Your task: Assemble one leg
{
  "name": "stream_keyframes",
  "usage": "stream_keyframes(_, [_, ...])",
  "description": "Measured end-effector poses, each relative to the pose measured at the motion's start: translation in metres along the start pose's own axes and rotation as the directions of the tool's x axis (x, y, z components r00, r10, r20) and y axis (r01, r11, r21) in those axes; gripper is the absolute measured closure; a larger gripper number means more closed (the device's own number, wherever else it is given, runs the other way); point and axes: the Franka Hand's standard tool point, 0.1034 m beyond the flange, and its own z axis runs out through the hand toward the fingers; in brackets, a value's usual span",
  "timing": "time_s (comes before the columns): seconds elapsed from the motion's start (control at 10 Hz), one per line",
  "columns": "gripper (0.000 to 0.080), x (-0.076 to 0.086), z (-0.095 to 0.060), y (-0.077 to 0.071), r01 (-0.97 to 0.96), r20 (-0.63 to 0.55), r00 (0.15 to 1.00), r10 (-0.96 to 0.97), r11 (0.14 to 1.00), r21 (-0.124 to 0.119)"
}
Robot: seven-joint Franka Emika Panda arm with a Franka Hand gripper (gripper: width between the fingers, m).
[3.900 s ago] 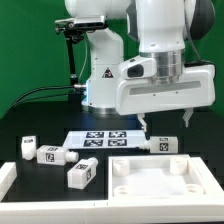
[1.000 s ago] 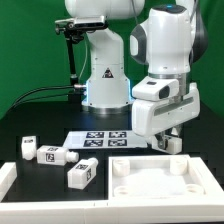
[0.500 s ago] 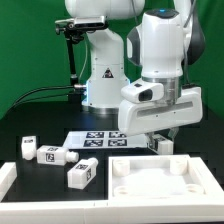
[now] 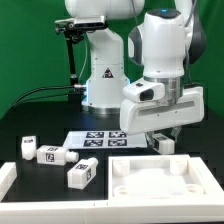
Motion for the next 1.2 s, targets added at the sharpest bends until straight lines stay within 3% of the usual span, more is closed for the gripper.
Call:
stream_keyframes(0.1, [0.0188, 0.000, -0.001, -0.002, -0.008, 0.031, 0.999, 0.008, 1.000, 0.008])
stream_keyframes(0.4, [0.0152, 0.029, -0.015, -0.001, -0.044, 0.116, 0.992, 0.040, 0.998, 0.034])
stream_keyframes(0.5, [0.0152, 0.034, -0.015, 0.003, -0.051, 0.134, 0.990, 0.046, 0.998, 0.037])
stream_keyframes(0.7, [0.0151, 0.038, -0.016, 0.002, -0.057, 0.288, 0.957, 0.037, 0.997, 0.061])
stream_keyframes(0.8, [0.0151, 0.036, -0.014, 0.002, -0.060, 0.331, 0.943, 0.034, 0.996, 0.067])
stream_keyframes(1.2, [0.0151, 0.008, -0.009, -0.002, -0.078, 0.530, 0.848, 0.015, 0.992, 0.097])
